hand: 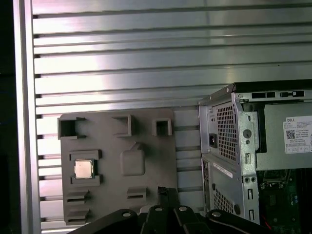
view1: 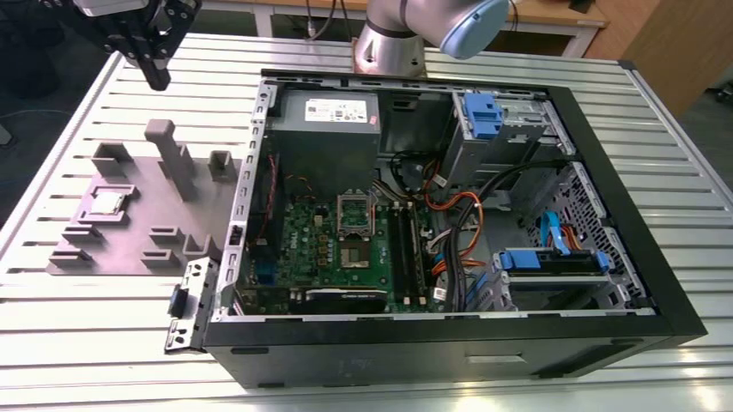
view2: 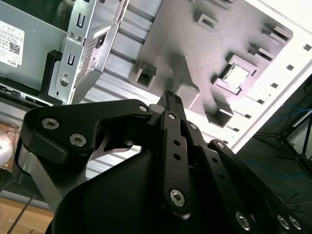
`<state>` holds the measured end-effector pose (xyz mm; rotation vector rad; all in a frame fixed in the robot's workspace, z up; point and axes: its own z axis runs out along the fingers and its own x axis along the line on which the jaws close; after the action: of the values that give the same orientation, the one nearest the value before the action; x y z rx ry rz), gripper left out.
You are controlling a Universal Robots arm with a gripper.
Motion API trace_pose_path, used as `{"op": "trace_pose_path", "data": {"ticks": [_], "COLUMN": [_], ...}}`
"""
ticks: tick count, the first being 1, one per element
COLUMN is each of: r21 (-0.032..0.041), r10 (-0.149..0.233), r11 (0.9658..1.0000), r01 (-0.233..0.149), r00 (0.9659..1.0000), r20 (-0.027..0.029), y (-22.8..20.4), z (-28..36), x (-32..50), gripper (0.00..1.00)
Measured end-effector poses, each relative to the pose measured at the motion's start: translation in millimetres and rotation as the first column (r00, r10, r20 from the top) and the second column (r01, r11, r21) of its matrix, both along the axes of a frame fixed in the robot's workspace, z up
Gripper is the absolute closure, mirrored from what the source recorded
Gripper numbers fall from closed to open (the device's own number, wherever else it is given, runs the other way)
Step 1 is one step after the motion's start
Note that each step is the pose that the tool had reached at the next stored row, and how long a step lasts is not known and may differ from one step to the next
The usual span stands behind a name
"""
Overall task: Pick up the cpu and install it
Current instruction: 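Reach for the cpu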
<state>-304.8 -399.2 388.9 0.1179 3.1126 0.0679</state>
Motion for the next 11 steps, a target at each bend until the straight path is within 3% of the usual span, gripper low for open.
{"op": "trace_pose_path", "data": {"ticks": [8,11], "r21": [0.0,0.0], "r10": [0.002,0.024], "r11": [1.0,0.9997], "r01": [-0.002,-0.024], "r00": [1.0,0.9997], "r20": [0.0001,0.0001], "y": [0.0,0.0], "z": [0.0,-0.1], "x": [-0.4,-1.5], "gripper": [0.89,0.89]}}
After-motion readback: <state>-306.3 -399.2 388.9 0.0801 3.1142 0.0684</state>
